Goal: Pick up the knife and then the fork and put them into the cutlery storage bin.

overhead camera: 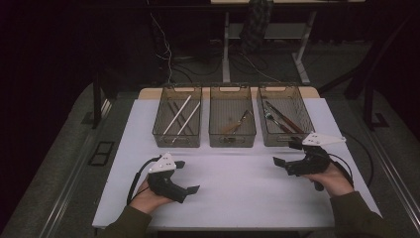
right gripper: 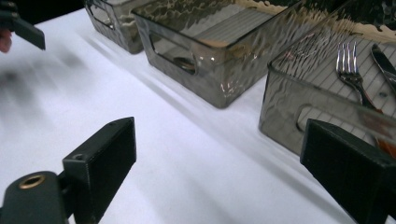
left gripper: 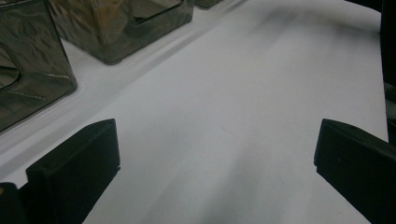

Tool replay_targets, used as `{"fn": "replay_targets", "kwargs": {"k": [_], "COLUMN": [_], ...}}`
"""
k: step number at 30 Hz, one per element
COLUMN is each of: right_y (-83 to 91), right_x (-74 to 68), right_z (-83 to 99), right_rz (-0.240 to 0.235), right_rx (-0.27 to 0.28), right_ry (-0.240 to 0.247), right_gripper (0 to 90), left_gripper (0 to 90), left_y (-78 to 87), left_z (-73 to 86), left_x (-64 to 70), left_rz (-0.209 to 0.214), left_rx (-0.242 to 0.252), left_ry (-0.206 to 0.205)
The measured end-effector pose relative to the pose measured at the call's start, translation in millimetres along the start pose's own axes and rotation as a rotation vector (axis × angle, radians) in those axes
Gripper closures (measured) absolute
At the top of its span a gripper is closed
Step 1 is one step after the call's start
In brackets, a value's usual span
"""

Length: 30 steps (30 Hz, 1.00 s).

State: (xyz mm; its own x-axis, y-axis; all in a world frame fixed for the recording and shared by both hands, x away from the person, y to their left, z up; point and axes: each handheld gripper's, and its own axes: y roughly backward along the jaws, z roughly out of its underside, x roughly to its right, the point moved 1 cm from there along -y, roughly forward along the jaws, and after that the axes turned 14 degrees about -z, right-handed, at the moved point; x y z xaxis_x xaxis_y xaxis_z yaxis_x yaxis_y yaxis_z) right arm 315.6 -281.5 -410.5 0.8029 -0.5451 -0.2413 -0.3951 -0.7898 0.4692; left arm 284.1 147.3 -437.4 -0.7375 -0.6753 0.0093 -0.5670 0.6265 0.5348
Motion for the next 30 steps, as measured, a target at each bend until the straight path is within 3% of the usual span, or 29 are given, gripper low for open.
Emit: {"fn": "replay_targets", "kwargs": {"k": [7, 11, 16, 30], "right_y": [0.9, 1.8, 2.3, 9.4], "right_x": [-12.4, -18.4, -22.2, -29.6], "right_z": [13.2, 26.8, 41.1, 55.0], "right_rz": [-0.005, -0.014, -0.019, -0.012], "right_rx": [-0.002, 0.015, -0.021, -0.041], "right_ry": [0.029, 0.019, 0.026, 0.052], "right_gripper": [10.1, 10.0, 10.1, 10.0], "left_gripper": [0.0, 0.0, 0.0, 0.0], "left_y": [1.0, 1.4, 1.5, 2.2], "left_z": [-0.2, -0.4, -0.5, -0.1], "left_x": [-0.3, -0.2, 0.2, 1.5], "left_rz": [0.004, 0.006, 0.006, 0.010], "left_rx": [0.008, 0.008, 0.006, 0.003], "left_ry": [0.005, 0.003, -0.001, -0.005]}}
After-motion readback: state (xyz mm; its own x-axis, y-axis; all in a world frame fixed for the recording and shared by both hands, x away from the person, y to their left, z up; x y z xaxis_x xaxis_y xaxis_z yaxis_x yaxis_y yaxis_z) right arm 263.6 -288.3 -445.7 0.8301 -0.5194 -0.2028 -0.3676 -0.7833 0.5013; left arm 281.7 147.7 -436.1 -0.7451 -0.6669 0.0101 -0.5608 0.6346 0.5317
